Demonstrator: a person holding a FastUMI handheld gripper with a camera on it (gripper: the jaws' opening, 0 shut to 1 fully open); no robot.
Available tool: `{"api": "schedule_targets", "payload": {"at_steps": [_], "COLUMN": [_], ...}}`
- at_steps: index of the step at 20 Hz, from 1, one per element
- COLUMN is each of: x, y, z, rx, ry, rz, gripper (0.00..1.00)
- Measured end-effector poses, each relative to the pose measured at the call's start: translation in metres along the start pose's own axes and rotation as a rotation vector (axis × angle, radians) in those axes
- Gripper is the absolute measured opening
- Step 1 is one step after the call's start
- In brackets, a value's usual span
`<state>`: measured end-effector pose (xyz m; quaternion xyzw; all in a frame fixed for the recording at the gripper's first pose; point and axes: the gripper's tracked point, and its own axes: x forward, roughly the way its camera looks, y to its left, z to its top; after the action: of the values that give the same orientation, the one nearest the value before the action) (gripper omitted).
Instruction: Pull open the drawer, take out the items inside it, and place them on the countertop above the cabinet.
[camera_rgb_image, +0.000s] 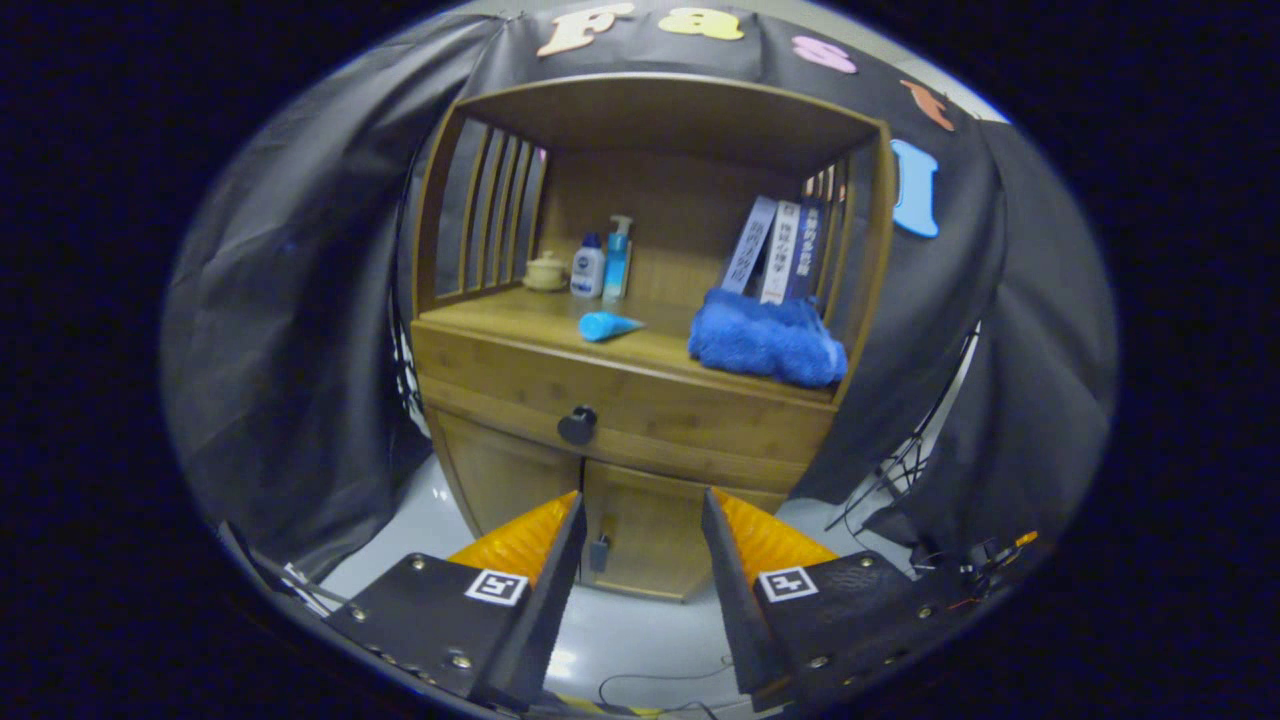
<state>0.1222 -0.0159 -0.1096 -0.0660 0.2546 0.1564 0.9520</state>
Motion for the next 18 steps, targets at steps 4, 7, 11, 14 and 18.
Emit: {"api": "schedule_targets", "payload": {"at_steps": [4,7,11,14,18], "x": [-0.004,-0.001,0.006,0.013,0.024], "y": [-0.03,-0.05,-0.073,-0.087,-0.099], "z": [-0.004,-0.01,-0.013,-0.017,-0.029], "rx": [0.025,0.037,0.062,0.076,0.097], "ry": [-0.048,-0.059,-0.074,-0.08,-0.069], "rz": [-0.015,-0.021,-0.028,-0.032,-0.035], "gripper": [0.81,0.82,0.82,0.82,0.82]}}
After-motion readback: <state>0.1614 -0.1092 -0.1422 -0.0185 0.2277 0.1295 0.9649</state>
